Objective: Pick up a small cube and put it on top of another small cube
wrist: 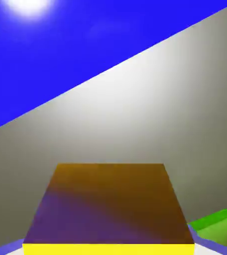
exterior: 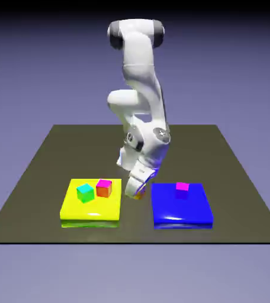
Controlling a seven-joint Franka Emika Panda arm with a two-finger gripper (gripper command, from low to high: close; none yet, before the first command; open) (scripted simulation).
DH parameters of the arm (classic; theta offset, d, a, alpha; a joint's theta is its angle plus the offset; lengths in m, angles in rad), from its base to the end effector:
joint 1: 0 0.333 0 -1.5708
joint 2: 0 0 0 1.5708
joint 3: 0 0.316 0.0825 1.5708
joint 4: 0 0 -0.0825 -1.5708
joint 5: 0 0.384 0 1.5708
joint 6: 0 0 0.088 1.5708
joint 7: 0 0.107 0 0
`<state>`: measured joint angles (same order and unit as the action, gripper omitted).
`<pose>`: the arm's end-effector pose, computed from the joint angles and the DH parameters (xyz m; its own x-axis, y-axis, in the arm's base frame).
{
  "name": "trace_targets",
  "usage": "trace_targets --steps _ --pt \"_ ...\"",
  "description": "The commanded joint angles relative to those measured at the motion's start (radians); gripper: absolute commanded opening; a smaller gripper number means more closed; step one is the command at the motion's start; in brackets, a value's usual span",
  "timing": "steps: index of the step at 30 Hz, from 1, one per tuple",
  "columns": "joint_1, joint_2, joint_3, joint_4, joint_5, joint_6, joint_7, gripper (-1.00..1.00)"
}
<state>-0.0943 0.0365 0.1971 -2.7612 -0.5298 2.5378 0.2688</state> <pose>0.3547 0.0435 0.1858 0.9330 0.2707 -0.2373 0.3256 -0.9156 0.2360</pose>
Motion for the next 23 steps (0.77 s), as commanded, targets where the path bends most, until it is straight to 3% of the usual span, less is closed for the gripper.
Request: trace_targets --steps 1,14,20,21,23 --pt "-0.001 -0.028 -0.003 0.018 -0.007 0.005 0.044 -1.00" --pt "0.013 -0.140 -0.448 0.304 0.504 -0.522 0.539 -1.00" --pt "0.011 -0.038 -0.447 0.205 0.530 -0.324 0.518 -1.00" --pt "0.011 -0.038 -0.447 0.205 0.530 -0.324 0.518 1.00" --pt "0.012 -0.060 -0.447 0.227 0.524 -0.368 0.522 1.00"
